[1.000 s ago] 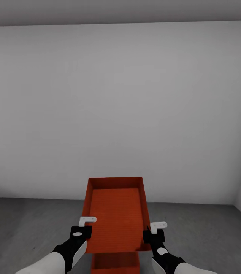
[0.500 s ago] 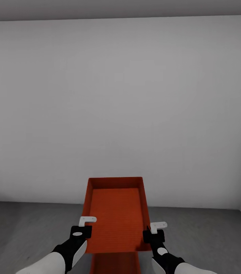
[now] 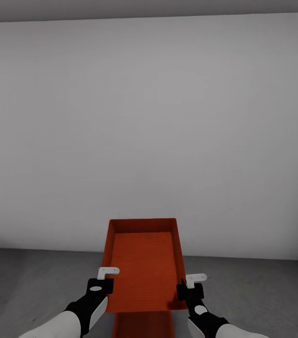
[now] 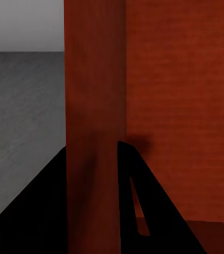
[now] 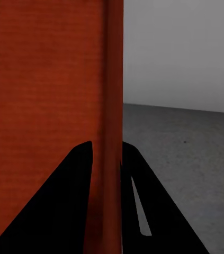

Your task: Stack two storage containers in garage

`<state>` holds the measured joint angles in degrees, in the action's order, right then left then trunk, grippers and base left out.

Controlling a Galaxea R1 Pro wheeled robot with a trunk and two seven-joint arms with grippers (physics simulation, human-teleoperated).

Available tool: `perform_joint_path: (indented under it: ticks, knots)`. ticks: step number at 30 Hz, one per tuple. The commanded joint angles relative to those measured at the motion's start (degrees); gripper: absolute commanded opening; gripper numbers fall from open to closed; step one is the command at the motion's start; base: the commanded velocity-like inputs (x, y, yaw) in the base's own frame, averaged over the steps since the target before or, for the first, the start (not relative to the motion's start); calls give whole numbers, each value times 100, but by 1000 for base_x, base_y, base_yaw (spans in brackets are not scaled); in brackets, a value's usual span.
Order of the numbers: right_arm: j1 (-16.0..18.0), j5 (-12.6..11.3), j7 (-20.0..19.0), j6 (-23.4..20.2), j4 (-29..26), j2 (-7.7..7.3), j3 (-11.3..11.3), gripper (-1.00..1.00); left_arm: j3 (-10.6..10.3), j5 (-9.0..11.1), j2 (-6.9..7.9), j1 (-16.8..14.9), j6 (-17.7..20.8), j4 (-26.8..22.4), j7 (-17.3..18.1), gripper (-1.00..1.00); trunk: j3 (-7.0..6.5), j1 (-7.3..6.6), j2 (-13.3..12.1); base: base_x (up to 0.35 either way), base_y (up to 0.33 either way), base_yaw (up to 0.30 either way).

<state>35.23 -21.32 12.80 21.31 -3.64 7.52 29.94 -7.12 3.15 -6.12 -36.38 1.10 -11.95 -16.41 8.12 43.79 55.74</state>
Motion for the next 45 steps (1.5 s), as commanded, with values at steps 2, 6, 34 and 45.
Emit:
perform_joint_path:
  ticks: [2, 6, 34, 45]
  knots:
    - [1, -26, -25, 5, 4, 3, 100, -100, 150, 353, -39, -9, 17, -264, -2, -100, 26, 1, 7, 1, 0, 87]
    - [1, -27, -24, 5, 4, 4, 100, -100, 150, 353, -39, -9, 21, -264, -2, -100, 60, 1, 7, 1, 0, 90]
    - [1, -23, -30, 5, 4, -5, 100, -100, 150, 353, -39, -9, 26, -264, -2, -100, 306, 1, 7, 0, 0, 77]
    - [1, -21, -28, 2, 3, 3, 100, -100, 150, 353, -46, -9, 23, -264, -2, -100, 349, 1, 7, 0, 0, 1]
